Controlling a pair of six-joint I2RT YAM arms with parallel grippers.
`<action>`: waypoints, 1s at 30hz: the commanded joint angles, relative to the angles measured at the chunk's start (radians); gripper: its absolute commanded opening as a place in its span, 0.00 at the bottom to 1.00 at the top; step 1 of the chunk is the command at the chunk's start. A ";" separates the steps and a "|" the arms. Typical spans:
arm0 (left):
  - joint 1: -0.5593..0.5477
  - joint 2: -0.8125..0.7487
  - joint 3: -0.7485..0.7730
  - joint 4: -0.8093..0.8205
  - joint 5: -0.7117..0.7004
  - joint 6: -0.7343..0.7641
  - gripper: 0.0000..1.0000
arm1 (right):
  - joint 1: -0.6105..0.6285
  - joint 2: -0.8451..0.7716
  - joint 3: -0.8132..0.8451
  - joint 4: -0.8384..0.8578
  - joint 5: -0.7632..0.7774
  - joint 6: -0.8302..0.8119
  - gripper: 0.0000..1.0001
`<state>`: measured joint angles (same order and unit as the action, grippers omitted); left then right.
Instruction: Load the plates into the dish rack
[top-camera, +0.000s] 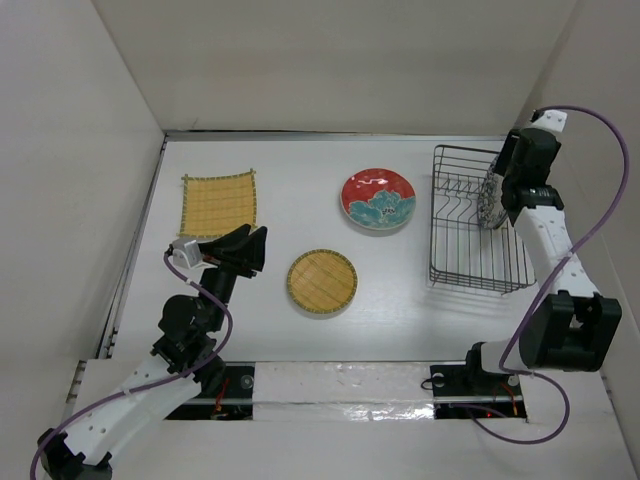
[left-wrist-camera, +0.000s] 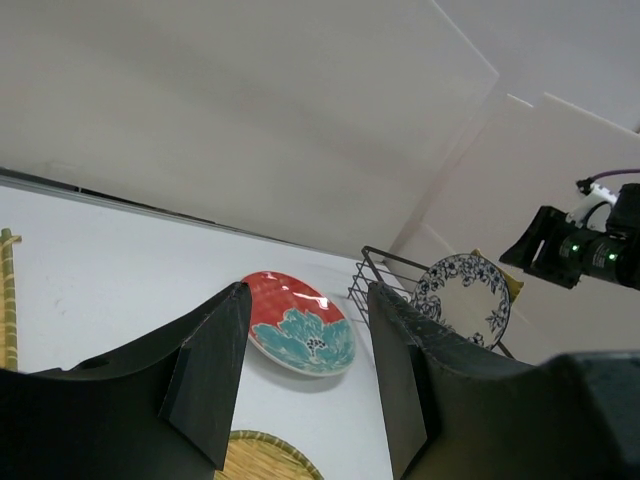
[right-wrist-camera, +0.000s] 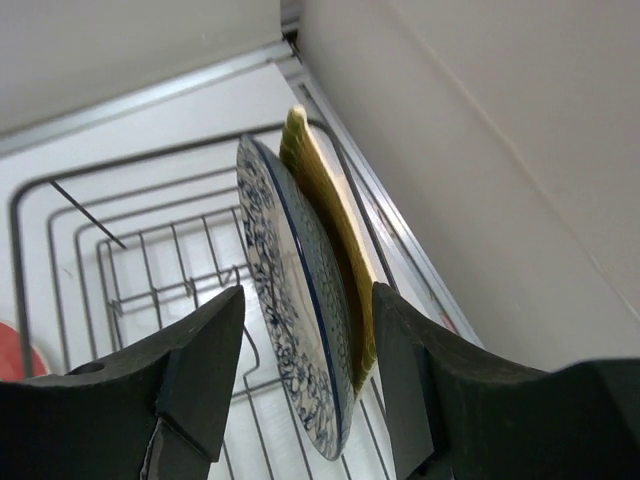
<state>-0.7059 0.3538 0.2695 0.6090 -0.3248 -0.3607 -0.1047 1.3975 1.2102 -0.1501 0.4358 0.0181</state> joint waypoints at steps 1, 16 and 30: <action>-0.004 0.004 0.013 0.057 0.012 -0.006 0.47 | 0.014 -0.078 0.078 0.026 -0.023 0.065 0.60; -0.004 0.033 0.027 0.040 -0.008 -0.006 0.00 | 0.552 -0.281 -0.222 0.056 -0.319 0.282 0.00; -0.004 0.053 0.028 0.040 -0.025 -0.001 0.15 | 0.800 0.043 -0.469 0.251 -0.543 0.421 0.59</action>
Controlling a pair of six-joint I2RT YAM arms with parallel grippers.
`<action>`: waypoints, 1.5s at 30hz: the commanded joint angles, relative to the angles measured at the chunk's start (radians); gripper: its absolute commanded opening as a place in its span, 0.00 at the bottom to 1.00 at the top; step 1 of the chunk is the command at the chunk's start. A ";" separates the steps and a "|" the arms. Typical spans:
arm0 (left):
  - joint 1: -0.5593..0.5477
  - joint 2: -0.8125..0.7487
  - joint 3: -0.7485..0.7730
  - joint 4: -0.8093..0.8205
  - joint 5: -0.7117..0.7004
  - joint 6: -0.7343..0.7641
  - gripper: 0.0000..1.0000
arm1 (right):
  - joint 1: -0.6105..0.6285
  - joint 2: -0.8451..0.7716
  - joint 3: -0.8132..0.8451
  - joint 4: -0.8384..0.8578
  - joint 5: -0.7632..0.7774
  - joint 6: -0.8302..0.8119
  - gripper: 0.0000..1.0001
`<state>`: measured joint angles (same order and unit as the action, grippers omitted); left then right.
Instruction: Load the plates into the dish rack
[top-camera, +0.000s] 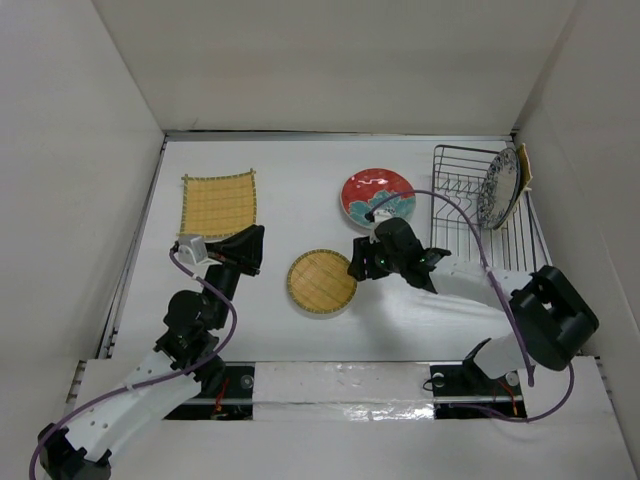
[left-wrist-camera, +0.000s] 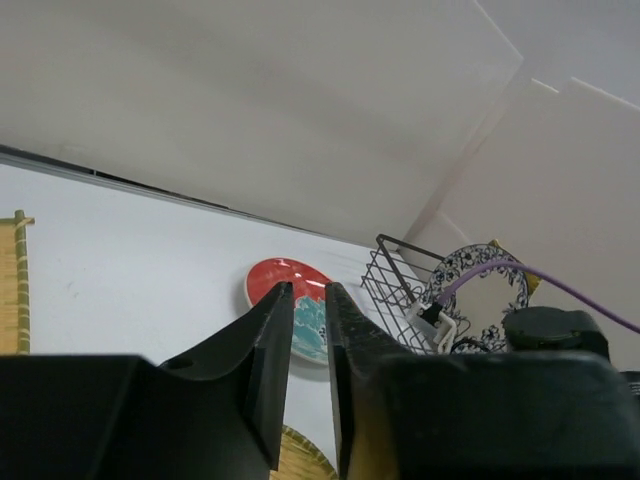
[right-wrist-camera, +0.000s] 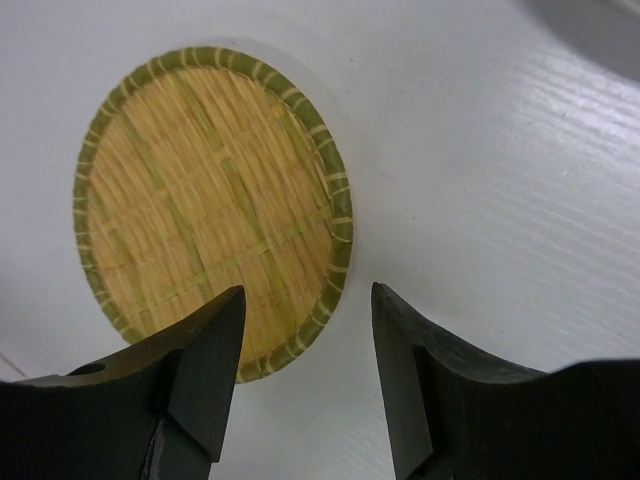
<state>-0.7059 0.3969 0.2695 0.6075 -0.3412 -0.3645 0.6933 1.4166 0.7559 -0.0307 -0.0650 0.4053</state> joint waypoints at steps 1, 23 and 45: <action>-0.004 0.013 0.030 0.041 -0.007 0.004 0.19 | 0.002 0.042 -0.015 0.132 -0.047 0.036 0.59; -0.004 0.033 0.031 0.046 -0.010 0.013 0.33 | -0.043 0.317 -0.092 0.523 -0.249 0.162 0.00; -0.004 0.034 0.031 0.046 0.001 -0.001 0.34 | -0.385 -0.374 0.427 -0.132 0.661 -0.244 0.00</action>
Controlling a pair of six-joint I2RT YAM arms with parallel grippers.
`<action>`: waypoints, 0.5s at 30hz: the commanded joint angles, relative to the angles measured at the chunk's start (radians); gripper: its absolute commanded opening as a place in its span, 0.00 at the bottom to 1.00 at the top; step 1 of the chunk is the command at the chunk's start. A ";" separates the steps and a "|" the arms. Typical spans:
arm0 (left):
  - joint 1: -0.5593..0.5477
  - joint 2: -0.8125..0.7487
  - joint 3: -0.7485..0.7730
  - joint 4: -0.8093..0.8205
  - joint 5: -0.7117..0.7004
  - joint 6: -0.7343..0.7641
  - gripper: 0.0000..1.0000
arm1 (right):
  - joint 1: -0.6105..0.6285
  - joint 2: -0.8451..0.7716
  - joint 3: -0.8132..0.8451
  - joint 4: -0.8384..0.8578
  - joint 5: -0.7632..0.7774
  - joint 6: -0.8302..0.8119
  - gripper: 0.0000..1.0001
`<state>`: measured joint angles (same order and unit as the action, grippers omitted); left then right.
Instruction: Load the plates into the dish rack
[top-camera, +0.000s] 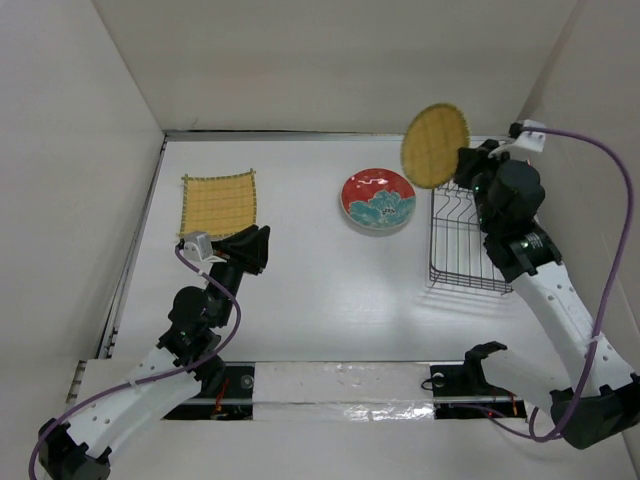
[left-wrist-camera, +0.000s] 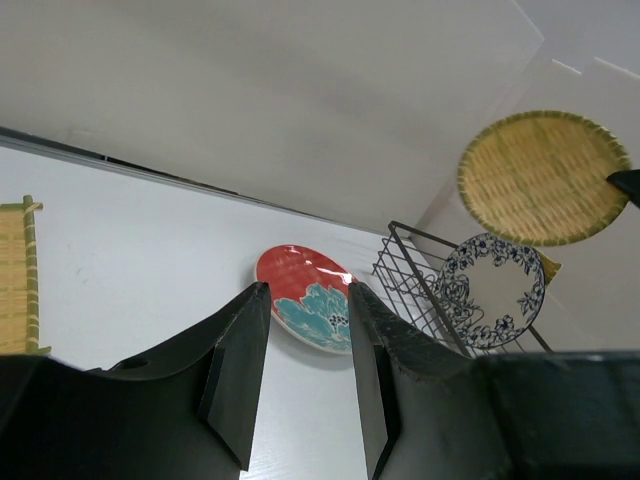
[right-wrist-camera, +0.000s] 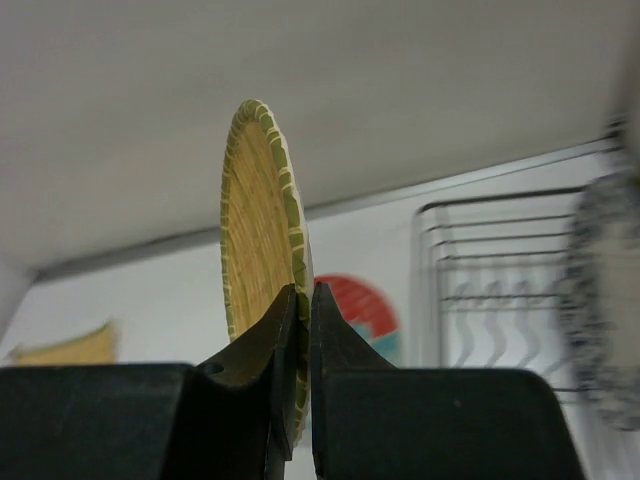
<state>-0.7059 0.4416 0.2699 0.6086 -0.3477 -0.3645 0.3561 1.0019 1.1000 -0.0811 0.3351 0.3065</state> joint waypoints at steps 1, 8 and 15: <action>-0.004 -0.011 0.032 0.043 0.003 -0.001 0.34 | -0.057 0.053 0.101 -0.074 0.310 -0.179 0.00; -0.004 -0.011 0.037 0.034 0.001 -0.004 0.34 | -0.121 0.204 0.221 0.107 0.648 -0.556 0.00; -0.004 -0.003 0.038 0.033 0.006 -0.007 0.34 | -0.143 0.337 0.196 0.230 0.625 -0.720 0.00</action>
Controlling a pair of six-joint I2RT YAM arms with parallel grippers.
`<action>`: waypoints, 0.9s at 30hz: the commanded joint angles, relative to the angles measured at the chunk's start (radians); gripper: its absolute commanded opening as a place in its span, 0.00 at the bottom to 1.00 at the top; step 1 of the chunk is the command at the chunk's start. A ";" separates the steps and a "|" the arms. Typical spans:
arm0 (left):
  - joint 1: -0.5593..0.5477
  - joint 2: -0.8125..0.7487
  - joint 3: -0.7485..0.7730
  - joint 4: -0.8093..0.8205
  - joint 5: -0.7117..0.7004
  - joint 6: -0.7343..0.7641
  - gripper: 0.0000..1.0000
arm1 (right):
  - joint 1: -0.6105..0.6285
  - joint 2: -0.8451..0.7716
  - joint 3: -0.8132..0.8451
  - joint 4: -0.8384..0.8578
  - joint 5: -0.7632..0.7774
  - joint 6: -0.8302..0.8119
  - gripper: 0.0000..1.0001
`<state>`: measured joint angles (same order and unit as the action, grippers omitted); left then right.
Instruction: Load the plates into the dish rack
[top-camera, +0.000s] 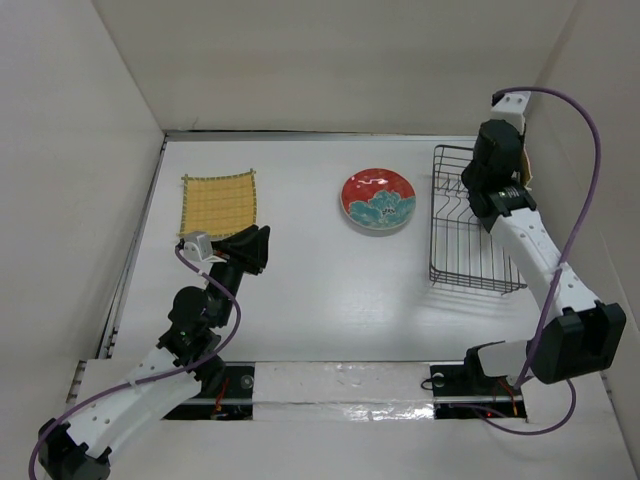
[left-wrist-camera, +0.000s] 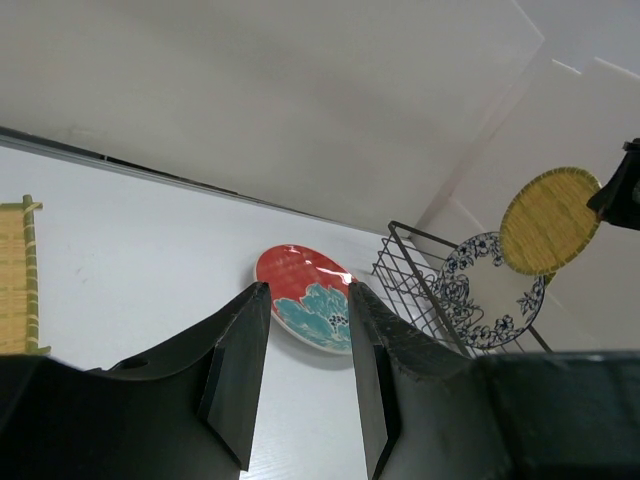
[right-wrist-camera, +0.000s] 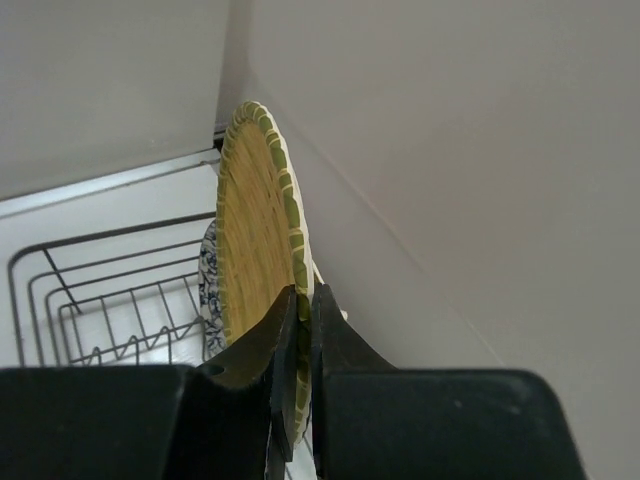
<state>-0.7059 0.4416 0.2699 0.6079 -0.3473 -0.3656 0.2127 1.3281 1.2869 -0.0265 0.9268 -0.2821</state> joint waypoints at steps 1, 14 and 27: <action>-0.004 -0.003 0.038 0.035 0.007 -0.006 0.34 | 0.001 0.020 -0.006 0.194 0.030 -0.147 0.00; -0.004 -0.007 0.040 0.032 0.011 -0.009 0.34 | -0.079 0.080 -0.152 0.231 -0.114 -0.097 0.00; -0.004 -0.006 0.040 0.033 0.014 -0.009 0.34 | -0.102 0.102 -0.305 0.217 -0.243 0.136 0.00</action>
<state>-0.7059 0.4427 0.2699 0.6079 -0.3435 -0.3691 0.1051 1.4372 0.9771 0.1116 0.7086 -0.2497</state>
